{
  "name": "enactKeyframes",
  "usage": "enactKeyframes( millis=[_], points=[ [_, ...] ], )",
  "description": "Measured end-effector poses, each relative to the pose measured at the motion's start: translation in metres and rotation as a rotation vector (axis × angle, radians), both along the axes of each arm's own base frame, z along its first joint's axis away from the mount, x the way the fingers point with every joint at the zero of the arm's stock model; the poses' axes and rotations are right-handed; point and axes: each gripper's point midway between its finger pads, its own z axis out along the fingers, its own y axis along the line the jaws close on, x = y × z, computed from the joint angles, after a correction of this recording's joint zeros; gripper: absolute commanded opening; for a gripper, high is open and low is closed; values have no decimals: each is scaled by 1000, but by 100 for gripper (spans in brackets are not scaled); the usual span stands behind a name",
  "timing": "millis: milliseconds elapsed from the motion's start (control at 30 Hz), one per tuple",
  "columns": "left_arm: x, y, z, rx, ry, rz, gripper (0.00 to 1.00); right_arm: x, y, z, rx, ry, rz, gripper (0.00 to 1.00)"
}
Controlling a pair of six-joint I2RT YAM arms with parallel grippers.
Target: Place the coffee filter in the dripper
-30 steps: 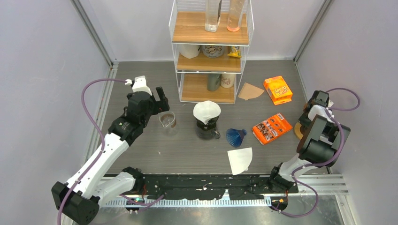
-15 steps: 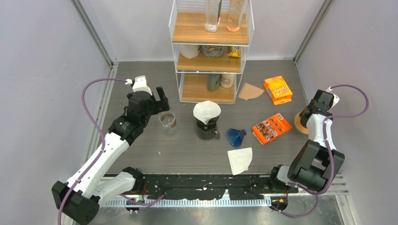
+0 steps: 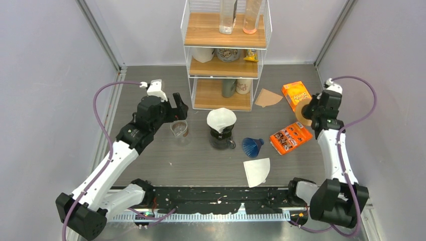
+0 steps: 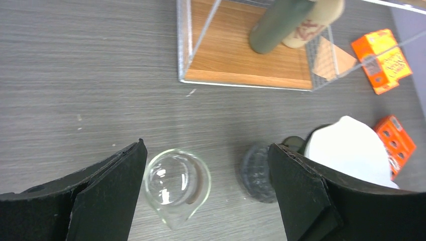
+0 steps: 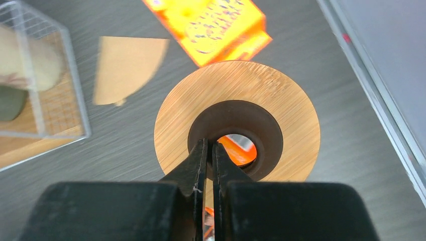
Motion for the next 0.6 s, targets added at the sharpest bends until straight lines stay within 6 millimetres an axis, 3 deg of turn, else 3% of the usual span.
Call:
enactKeyframes(
  millis=[300, 600],
  points=[
    [-9, -46, 21, -103, -31, -246, 99, 20, 91, 78, -127, -284, 328, 6],
    [-18, -116, 71, -233, -83, -591, 99, -1, 171, 135, -81, -505, 598, 6]
  ],
)
